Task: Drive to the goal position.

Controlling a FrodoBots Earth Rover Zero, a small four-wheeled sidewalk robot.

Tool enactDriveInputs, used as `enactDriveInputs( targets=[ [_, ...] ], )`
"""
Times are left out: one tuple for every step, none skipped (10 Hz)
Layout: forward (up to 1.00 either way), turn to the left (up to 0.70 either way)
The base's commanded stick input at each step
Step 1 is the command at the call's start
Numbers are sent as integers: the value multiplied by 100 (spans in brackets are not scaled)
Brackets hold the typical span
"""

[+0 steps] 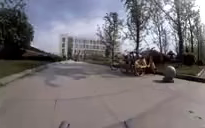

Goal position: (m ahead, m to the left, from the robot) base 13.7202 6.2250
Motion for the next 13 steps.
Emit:
enactDriveInputs(
  targets=[
    [70,14],
    [70,14],
    [70,14],
    [70,14],
    [70,14],
    [70,14],
    [70,14],
    [70,14],
    [70,14],
    [70,14],
    [70,14],
    [70,14],
    [70,14]
  ],
)
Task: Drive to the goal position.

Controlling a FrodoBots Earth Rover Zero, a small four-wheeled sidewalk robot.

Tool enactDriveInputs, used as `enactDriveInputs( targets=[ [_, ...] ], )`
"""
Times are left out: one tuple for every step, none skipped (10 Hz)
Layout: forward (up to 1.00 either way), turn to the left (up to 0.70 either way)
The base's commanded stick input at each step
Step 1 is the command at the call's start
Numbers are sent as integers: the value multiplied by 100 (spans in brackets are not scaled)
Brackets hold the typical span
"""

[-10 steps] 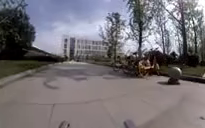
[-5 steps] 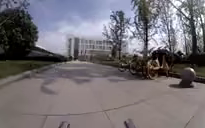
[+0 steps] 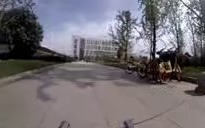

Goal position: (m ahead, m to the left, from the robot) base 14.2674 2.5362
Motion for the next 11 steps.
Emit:
enactDriveInputs(
  targets=[
    [70,14],
    [70,14],
    [70,14],
    [70,14],
    [70,14],
    [70,14],
    [70,14],
    [70,14],
    [70,14],
    [70,14],
    [70,14]
  ],
)
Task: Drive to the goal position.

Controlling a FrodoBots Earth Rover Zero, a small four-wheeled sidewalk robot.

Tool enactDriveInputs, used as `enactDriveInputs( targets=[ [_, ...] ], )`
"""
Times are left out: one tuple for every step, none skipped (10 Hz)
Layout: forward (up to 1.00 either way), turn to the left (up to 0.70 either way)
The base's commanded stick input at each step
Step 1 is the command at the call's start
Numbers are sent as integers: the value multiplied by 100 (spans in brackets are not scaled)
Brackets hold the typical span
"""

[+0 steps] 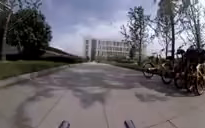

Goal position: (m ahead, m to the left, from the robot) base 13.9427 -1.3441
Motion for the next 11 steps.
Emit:
enactDriveInputs(
  targets=[
    [70,14],
    [70,14],
    [70,14],
    [70,14],
    [70,14],
    [70,14],
    [70,14],
    [70,14],
    [70,14],
    [70,14],
    [70,14]
  ],
)
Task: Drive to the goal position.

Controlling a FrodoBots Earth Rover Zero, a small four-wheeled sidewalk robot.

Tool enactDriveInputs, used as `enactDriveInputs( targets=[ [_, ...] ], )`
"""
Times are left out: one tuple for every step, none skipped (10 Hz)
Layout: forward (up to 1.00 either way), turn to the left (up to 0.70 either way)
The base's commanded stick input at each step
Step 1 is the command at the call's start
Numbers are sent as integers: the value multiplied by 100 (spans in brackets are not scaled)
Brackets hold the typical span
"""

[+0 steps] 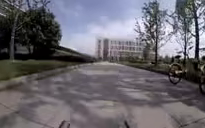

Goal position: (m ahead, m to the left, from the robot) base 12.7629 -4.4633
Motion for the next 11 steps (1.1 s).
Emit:
enactDriveInputs(
  targets=[
    [70,14],
    [70,12],
    [70,2],
    [70,0],
    [70,0],
    [70,0],
    [70,0],
    [70,0],
    [70,0],
    [70,0],
    [70,0]
  ],
)
